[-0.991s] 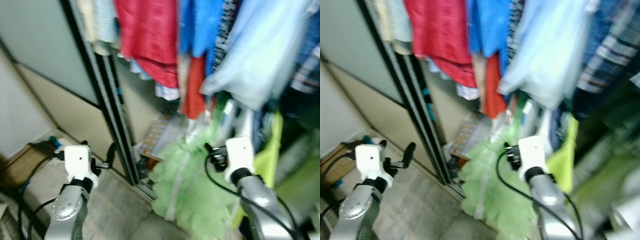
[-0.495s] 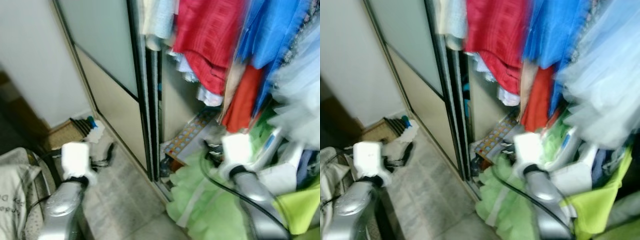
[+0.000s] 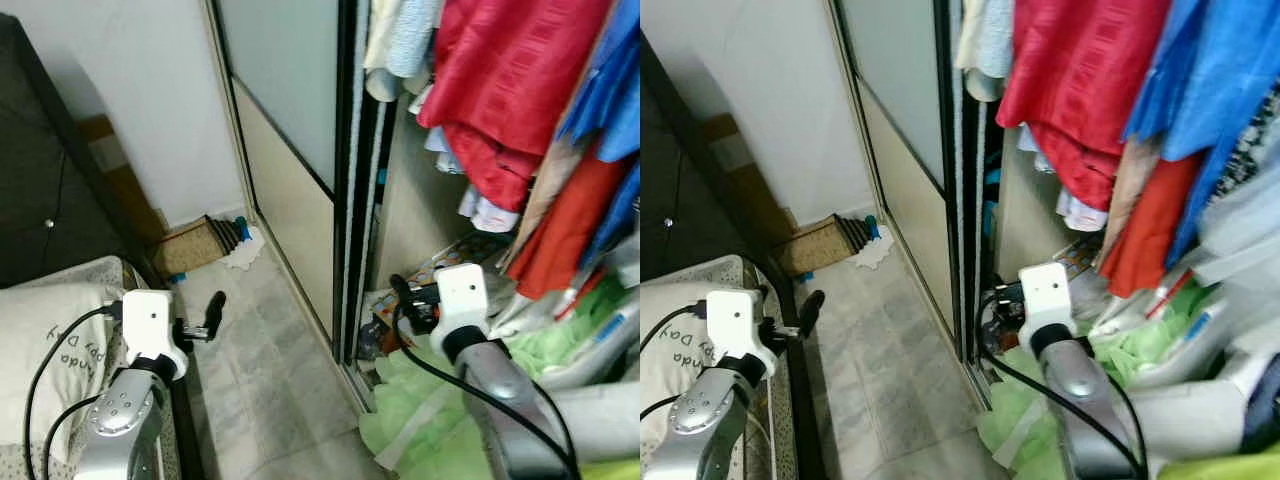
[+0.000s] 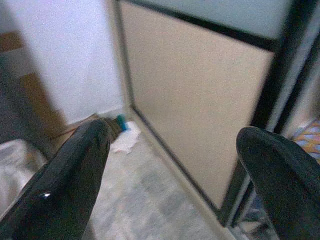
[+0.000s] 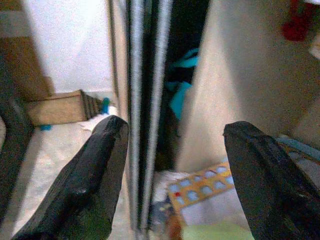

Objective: Clean up the room

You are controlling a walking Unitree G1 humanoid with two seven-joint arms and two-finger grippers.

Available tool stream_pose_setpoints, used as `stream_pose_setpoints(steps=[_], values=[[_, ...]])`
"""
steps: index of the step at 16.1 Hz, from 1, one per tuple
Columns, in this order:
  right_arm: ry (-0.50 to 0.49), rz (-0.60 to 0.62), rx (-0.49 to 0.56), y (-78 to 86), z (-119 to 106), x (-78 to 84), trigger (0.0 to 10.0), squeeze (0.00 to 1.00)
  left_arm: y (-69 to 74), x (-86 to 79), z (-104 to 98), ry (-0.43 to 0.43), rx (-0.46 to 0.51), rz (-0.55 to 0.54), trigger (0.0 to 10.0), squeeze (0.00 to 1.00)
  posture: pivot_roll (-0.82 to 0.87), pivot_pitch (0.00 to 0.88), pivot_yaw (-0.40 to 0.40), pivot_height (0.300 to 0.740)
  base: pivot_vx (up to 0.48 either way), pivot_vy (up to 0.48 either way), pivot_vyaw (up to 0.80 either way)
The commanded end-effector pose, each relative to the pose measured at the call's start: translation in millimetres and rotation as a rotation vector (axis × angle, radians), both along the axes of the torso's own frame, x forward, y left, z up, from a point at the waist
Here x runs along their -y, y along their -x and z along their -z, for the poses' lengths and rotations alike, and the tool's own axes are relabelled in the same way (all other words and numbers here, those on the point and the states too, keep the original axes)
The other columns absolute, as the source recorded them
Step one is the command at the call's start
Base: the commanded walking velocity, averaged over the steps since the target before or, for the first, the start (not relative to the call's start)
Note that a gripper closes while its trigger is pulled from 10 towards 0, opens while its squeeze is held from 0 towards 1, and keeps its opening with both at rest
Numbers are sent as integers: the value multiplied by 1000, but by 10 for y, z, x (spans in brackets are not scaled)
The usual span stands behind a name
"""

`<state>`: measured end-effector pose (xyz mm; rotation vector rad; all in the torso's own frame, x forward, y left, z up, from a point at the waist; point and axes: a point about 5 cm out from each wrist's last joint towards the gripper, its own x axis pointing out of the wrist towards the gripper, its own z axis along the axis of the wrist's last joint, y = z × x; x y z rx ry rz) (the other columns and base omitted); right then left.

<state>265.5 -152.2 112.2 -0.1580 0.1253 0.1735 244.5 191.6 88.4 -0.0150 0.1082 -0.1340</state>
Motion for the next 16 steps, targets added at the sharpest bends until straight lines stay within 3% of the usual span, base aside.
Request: stream_pose_setpoints(steps=[1,4,11,16], values=[[-6,24,-13,0,21,50,10000,0,-16,-8,-4,-7,-1,-8,10000,0,-218,0,28,740,0,0,0],[13,12,-9,6,17,38,10000,0,-26,-13,2,-4,-8,-30,10000,0,-219,0,28,740,0,0,0],[14,6,-15,34,26,26,10000,0,-3,17,5,-8,-11,-14,10000,0,-221,0,30,740,0,0,800],[13,14,-18,55,33,32,10000,0,10,68,-18,-22,-2,24,10000,0,-220,0,33,740,0,0,196]])
